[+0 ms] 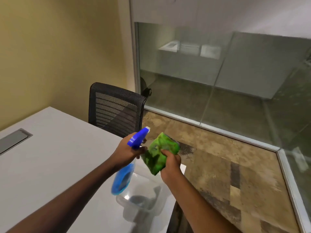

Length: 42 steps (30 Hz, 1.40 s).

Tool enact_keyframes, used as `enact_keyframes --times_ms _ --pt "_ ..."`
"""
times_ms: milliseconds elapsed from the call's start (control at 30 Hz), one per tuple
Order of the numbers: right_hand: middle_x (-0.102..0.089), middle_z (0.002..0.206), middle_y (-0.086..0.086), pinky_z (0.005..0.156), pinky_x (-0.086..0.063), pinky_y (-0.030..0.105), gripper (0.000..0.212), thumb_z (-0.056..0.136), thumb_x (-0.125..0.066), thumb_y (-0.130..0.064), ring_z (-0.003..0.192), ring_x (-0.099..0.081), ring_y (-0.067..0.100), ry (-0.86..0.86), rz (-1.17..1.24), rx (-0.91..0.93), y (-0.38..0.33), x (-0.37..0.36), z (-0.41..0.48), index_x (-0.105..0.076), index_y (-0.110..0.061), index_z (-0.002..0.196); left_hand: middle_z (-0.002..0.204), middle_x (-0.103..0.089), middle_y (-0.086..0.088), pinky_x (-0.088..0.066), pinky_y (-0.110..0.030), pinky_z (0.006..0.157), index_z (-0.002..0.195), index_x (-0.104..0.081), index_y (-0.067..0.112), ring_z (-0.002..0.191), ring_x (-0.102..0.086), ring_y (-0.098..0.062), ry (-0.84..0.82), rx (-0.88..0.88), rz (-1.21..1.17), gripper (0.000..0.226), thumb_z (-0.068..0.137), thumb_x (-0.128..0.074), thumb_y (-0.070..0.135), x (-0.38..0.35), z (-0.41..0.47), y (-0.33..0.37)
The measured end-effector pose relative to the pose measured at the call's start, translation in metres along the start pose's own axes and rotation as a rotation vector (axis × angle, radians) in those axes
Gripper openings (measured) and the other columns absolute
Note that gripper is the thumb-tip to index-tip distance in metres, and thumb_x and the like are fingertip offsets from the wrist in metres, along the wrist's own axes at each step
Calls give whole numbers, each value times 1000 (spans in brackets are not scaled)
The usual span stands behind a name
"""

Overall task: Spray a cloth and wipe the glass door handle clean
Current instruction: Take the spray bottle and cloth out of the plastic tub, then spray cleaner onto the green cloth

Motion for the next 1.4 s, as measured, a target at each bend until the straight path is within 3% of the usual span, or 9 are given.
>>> enact_keyframes --times_ms 167,267,367,467,633,767,933,1033,1400 --pt "-70 105 17 83 -56 51 31 82 -70 -5 97 -68 37 -108 186 38 -39 -13 -17 -60 -7 112 63 -65 7 -50 -24 56 95 -56 22 55 -57 -11 -90 0 7 31 83 -66 -5 -19 -16 30" --pt "-71 113 18 80 -57 49 42 81 -71 -20 102 -67 38 -134 261 12 -46 -18 -23 -62 -9 121 72 -65 -5 -51 -29 57 100 -55 23 57 -58 -16 -106 -8 16 33 72 -69 14 -28 -24 42" --pt "-70 116 17 74 -59 46 46 83 -69 -30 104 -67 38 -179 314 18 -56 -20 -29 -62 -11 125 87 -64 -19 -50 -34 55 104 -56 12 55 -59 -19 -103 -30 67 31 78 -70 2 -35 -27 48" --pt "-69 118 18 71 -59 41 45 87 -64 -30 104 -67 37 -223 354 37 -64 -19 -32 -61 -9 126 77 -66 -10 -49 -29 51 105 -57 19 51 -58 -16 -94 -34 108 32 83 -68 -1 -42 -30 51" --pt "-69 119 18 91 -53 52 50 85 -67 -32 107 -66 38 -192 360 82 -66 -13 -29 -60 -9 128 68 -66 -10 -52 -31 53 98 -58 18 52 -61 -20 -61 -9 187 21 85 -69 7 -45 -30 49" --pt "-69 119 17 85 -55 50 49 87 -67 -34 106 -66 38 -180 372 84 -66 -9 -27 -58 -11 129 73 -66 -17 -55 -41 59 93 -59 8 55 -63 -24 -28 18 256 14 83 -69 8 -41 -31 45" --pt "-68 119 16 84 -56 50 49 86 -68 -35 105 -66 38 -167 368 70 -59 -8 -24 -58 -13 128 71 -65 -12 -53 -31 56 88 -58 11 51 -61 -15 -13 46 285 12 83 -67 6 -40 -33 40" --pt "-68 119 16 90 -53 54 48 86 -68 -35 105 -65 38 -157 354 83 -58 -7 -20 -58 -13 127 76 -66 -12 -54 -33 57 93 -58 13 57 -63 -19 -15 58 266 17 82 -67 5 -40 -34 38" --pt "-70 116 15 82 -57 50 45 85 -69 -32 101 -67 37 -157 329 104 -56 -10 -17 -60 -13 125 63 -64 -2 -57 -39 63 82 -57 18 53 -65 -17 -14 49 317 11 78 -67 14 -33 -28 34"
Point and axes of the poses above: each hand's wrist, its own z-axis towards the middle knuckle, its own x-axis out of the back of the hand, y = z × x, the point moved 9 cm from there along z, towards the middle knuckle
